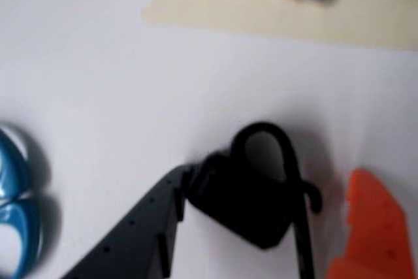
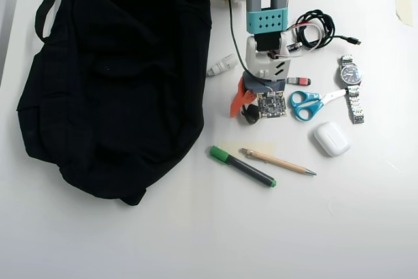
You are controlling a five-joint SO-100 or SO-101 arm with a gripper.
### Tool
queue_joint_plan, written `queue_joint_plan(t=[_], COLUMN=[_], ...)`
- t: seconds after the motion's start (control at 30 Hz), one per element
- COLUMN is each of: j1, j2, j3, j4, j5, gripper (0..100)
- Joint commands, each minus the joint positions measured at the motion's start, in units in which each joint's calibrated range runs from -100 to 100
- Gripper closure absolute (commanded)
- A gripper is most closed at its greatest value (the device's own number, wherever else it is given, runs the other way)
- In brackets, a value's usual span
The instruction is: Put the black bike light into the black bag
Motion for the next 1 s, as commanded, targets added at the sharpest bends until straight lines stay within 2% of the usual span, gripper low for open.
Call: queue_joint_plan(t=[0.0,0.37,0.67,0.8,0.97], j1=[0.1,0.4,0.3,0.3,0.4], j2=[0.0,0.1,0.0,0.0,-0.2], j3=[-0.7,-1.2,-0.9,-0.4,-0.4], j4=[-1.5,-3.6,-6.5,-6.6,-6.6], j5=[-0.2,-0.2,-0.2,-0.2,-1.1], gripper=[70,71,92,97,98])
